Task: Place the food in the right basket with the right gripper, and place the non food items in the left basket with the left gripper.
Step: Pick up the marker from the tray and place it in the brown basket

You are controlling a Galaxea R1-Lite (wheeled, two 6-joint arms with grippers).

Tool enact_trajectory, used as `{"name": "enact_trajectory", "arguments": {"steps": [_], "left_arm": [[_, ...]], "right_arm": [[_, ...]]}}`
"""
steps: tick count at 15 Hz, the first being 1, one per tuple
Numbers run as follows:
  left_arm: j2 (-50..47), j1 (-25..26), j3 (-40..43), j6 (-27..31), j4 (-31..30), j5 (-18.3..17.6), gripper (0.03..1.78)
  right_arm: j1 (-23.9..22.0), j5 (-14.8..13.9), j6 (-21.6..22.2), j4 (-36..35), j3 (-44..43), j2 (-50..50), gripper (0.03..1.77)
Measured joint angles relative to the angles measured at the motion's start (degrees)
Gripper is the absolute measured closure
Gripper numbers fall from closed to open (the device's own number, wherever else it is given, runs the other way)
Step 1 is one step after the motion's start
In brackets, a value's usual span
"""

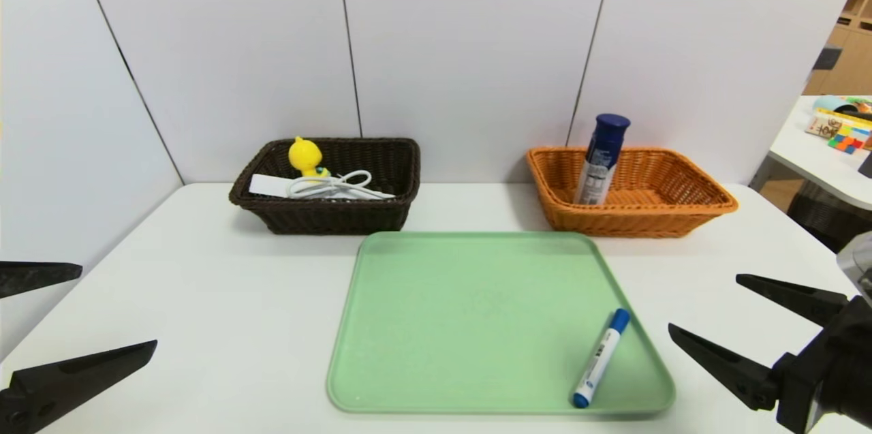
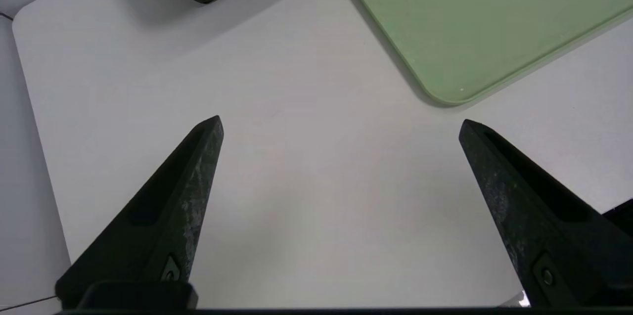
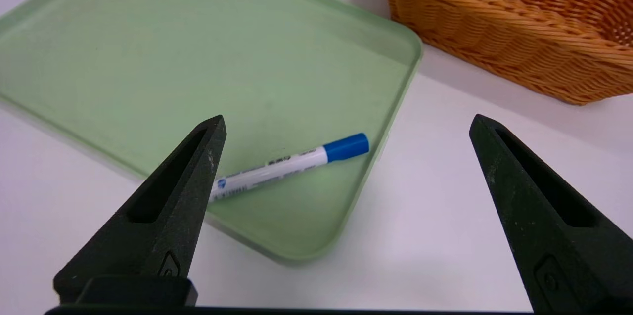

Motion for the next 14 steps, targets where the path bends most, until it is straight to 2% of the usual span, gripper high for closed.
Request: {"name": "enact_trajectory", "arguments": {"steps": [3,6,8,9,11,14], "left_arm": [[-1.1,0.0,0.4,0.0,0.2,-0.1,0.12],[-2.0,0.0,1.5,0.0,0.1,0.0,0.12],[-2.7,0.1,2.2,0.0,0.2,-0.1,0.12],[-2.8,0.1,2.4,0.0,0.0,-0.1,0.12],[-3.1,0.1,2.6,0.0,0.0,0.0,0.12],[-3.2,0.1,2.6,0.1,0.0,-0.5,0.12]], "right_arm": [[2.2,-7.2,5.0,4.4,-6.2,3.7,0.10],[7.1,-12.3,13.7,17.0,-15.7,5.8,0.10],[9.4,-13.4,20.0,27.4,-21.4,6.9,0.10],[10.3,-13.9,21.8,31.3,-22.8,7.2,0.10],[11.2,-14.2,22.4,33.4,-23.9,7.8,0.10],[12.4,-13.3,20.1,33.2,-24.2,8.0,0.10]]}}
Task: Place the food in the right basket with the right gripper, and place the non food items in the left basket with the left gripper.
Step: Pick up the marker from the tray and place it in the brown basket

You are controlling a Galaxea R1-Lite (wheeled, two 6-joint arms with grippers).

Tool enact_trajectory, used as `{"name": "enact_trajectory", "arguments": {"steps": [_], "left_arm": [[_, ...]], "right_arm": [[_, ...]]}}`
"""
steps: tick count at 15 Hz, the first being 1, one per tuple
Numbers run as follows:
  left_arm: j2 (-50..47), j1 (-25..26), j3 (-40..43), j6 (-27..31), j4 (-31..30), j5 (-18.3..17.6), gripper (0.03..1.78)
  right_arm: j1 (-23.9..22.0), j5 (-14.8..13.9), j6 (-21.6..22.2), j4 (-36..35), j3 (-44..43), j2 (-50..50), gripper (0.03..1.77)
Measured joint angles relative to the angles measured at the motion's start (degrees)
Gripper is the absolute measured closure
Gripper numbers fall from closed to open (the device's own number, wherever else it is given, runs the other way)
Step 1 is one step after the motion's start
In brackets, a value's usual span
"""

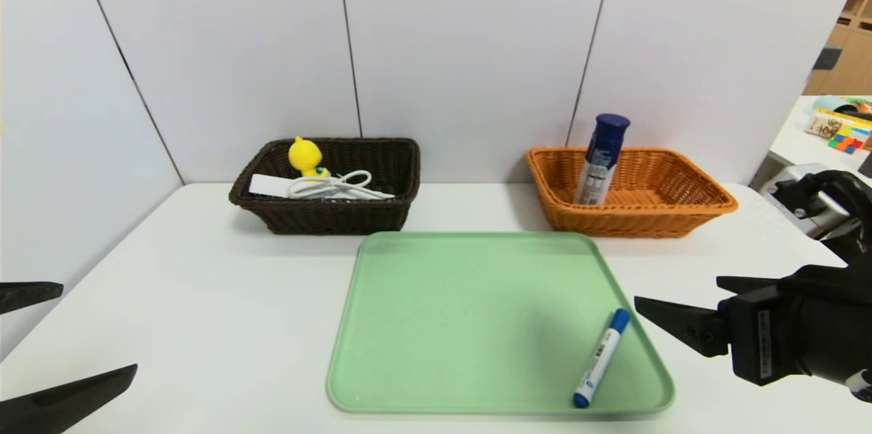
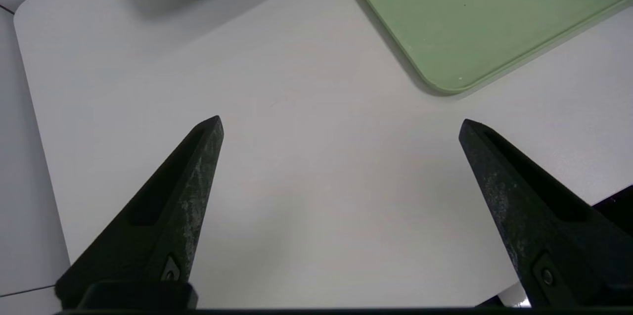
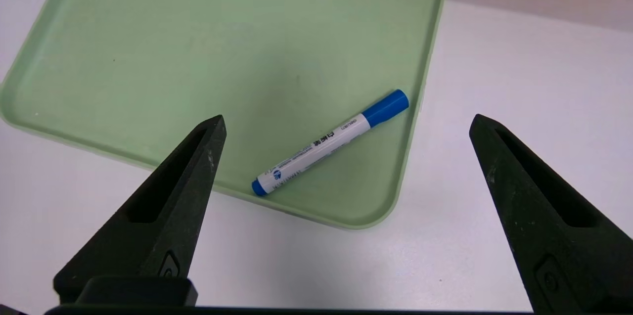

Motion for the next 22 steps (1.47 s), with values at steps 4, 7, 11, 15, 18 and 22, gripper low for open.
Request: {"name": "enact_trajectory", "arguments": {"steps": [4,7,11,15,18,22], "left_arm": [[0.0,-0.1,0.1,0.1,0.0,-0.7,0.12],[-0.3,-0.1,0.1,0.0,0.2,-0.8,0.12],[-0.8,-0.1,0.1,0.0,0.3,-0.8,0.12],[-0.9,-0.1,0.4,0.0,0.4,-0.8,0.12],[-0.9,-0.1,0.4,0.0,0.3,-0.8,0.12],[-0.8,0.0,0.5,0.0,0.3,-1.2,0.12]], "right_arm": [[0.4,1.2,-17.0,1.6,0.2,-0.6,0.10],[-0.7,2.2,-25.5,2.2,-0.4,-0.9,0.10],[-2.5,1.5,-23.4,2.3,-3.0,1.3,0.10],[-0.6,-5.9,-7.3,4.6,-8.0,5.6,0.10],[1.9,-8.2,5.1,12.4,-12.6,7.8,0.10],[7.4,-8.2,21.6,27.3,-20.2,10.4,0.10]]}}
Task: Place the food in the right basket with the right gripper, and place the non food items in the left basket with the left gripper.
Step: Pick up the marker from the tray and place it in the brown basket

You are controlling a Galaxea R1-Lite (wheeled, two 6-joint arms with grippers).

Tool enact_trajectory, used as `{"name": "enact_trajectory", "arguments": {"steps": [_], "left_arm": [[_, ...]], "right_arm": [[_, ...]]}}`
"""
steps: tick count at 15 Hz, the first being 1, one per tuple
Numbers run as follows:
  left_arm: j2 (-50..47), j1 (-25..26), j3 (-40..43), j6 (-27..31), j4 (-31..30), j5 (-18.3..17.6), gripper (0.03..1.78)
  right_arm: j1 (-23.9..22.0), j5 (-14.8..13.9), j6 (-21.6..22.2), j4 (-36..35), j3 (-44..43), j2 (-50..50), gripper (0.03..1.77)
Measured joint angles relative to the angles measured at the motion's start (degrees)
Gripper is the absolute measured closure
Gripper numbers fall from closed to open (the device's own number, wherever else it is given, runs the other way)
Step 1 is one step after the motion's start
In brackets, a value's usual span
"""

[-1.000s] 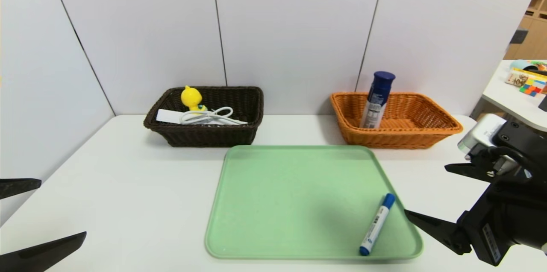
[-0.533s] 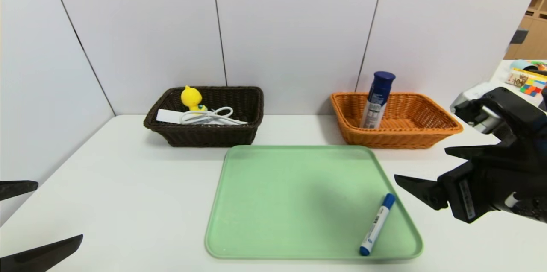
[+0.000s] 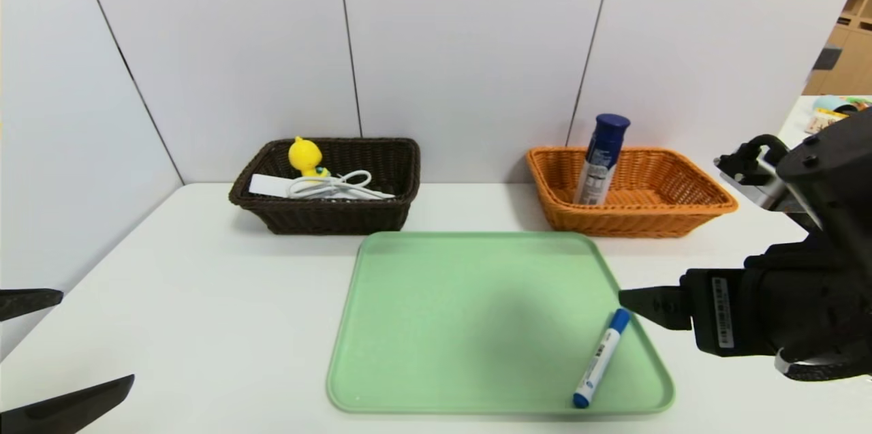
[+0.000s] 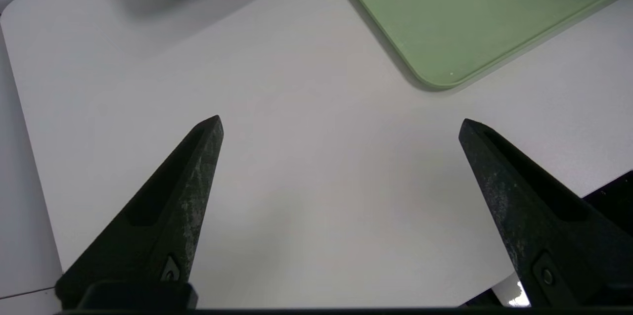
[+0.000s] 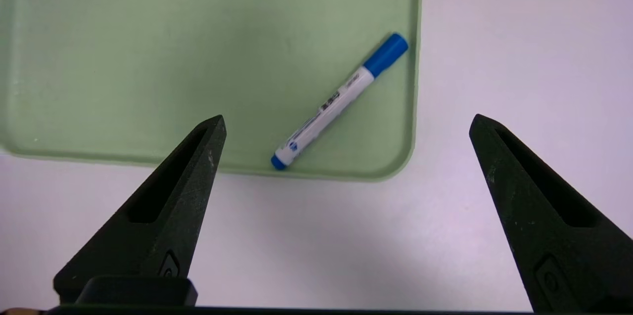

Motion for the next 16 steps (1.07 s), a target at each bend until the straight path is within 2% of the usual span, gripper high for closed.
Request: {"name": "enact_trajectory", "arguments": {"steps": [2,4,7,9,11,14,16], "left_arm": [[0.0,0.0,0.0,0.0,0.1,-0.2,0.12],[-0.1,0.0,0.1,0.0,0.1,-0.2,0.12],[-0.2,0.0,0.1,0.0,0.1,-0.2,0.12],[-0.3,0.0,0.4,0.0,0.0,-0.2,0.12],[-0.5,0.0,0.7,0.0,0.0,-0.2,0.12],[-0.7,0.0,0.8,0.0,0.1,-0.2,0.12],[-1.0,0.0,0.8,0.0,0.1,-0.2,0.12]], "right_arm": [[2.3,0.4,8.0,7.7,-4.9,2.3,0.10],[3.6,2.1,15.1,14.9,-9.5,4.9,0.10],[3.9,8.8,23.0,23.5,-15.0,8.2,0.10],[2.5,12.1,24.4,25.1,-16.4,9.7,0.10],[0.7,13.1,25.7,25.1,-17.0,10.9,0.10],[-2.8,16.2,27.2,25.0,-19.3,12.0,0.10],[-4.5,16.6,28.4,24.9,-20.5,12.7,0.10]]}}
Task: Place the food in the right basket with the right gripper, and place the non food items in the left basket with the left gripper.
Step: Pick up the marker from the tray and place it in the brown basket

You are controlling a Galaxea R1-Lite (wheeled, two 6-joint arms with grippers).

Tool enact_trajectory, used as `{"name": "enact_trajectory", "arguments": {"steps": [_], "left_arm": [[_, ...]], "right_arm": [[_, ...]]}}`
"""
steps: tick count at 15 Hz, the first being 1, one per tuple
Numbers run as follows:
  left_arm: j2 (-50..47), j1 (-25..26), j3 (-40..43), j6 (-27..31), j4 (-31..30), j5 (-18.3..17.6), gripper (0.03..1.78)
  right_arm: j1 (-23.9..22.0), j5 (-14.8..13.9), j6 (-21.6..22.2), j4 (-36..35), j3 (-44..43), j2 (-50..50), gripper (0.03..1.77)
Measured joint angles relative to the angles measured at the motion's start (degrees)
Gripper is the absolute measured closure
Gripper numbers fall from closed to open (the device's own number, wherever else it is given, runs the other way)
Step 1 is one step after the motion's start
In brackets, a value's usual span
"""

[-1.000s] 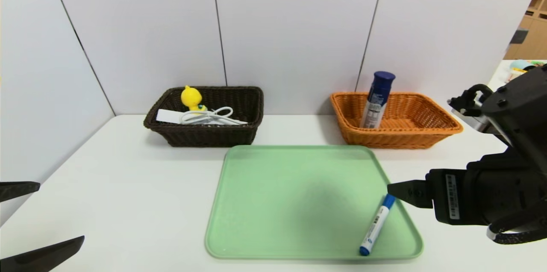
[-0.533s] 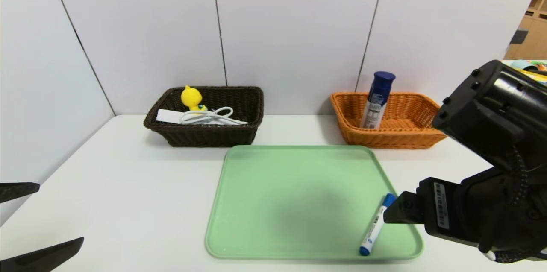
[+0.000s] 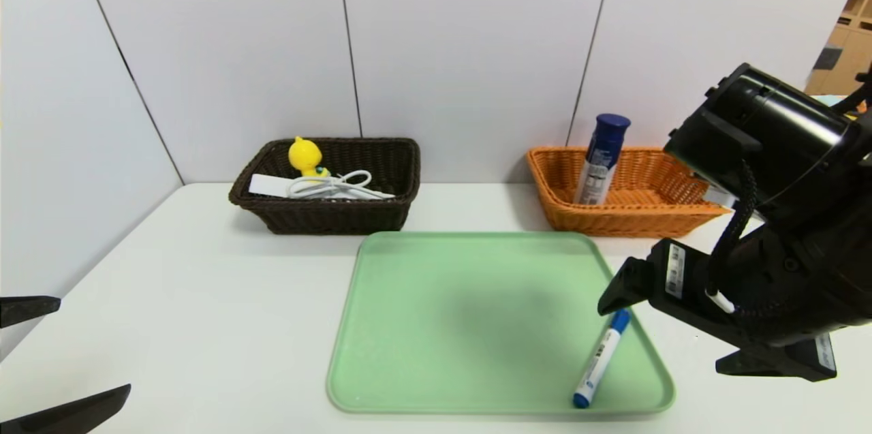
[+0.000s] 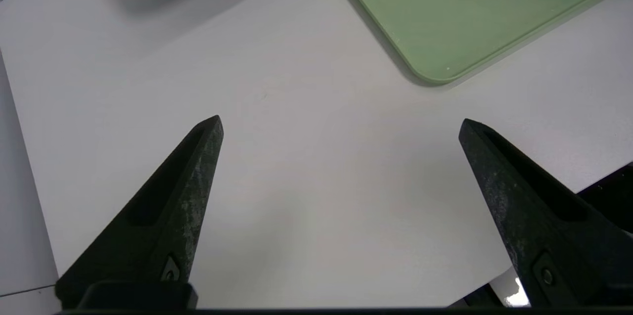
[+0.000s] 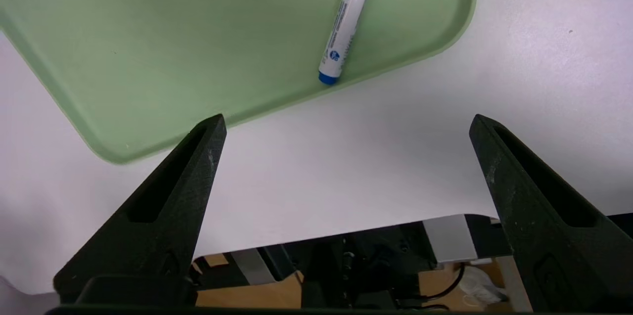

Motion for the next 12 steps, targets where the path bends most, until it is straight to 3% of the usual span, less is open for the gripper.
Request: {"name": "enact_trajectory", "arguments": {"steps": [12], "left_arm": [[-0.8,0.1,0.8,0.0,0.2,0.0,0.12]], "right_arm": [[-3.5,3.2,2.2,-0.6,1.8,9.1,0.10]]}}
